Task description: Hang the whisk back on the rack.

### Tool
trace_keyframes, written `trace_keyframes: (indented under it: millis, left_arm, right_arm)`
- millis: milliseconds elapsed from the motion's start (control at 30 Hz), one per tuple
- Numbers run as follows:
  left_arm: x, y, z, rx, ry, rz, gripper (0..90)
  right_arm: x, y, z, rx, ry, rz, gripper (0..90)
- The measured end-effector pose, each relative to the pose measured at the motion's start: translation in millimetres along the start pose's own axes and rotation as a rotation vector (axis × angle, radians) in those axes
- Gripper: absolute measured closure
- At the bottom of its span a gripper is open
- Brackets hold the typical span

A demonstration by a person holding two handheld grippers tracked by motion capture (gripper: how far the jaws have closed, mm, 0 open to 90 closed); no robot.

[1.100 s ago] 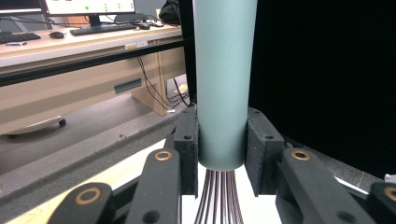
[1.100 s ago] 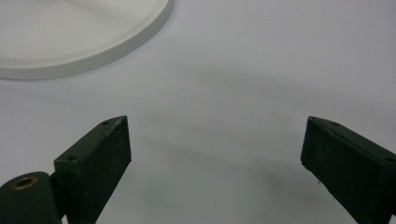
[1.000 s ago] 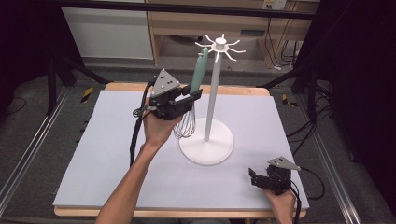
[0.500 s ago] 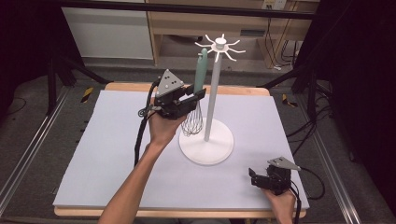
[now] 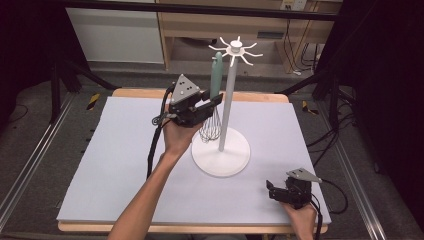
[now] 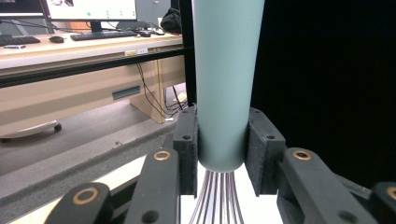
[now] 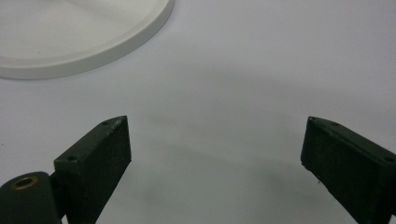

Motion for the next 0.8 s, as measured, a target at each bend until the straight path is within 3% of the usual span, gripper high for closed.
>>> trace_keyframes:
  millis: [367,800]
  left_arm:
    - [1.1,-3.7,-1.2,0.009,-0.003,-0.006,63.4]
    - [5.9,-27.5,-19.4,-0.004,0.010,-0.023,57.9]
  right_arm:
    - [0.4,-0.2,-0.1,-0.001,0.001,-0.002,9.0]
    - [1.4,-0.1,-0.6,-0.004,0.002,-0.010,9.0]
Point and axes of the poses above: each handheld gripper's, and its own axes: y roughly forward along the jaws, z roughly out of its top, x roughly to its right, the point moved 8 cm from there along y, roughly forward along the jaws, and after that the axes turned 8 degrees about -z, right-handed, at the moved point
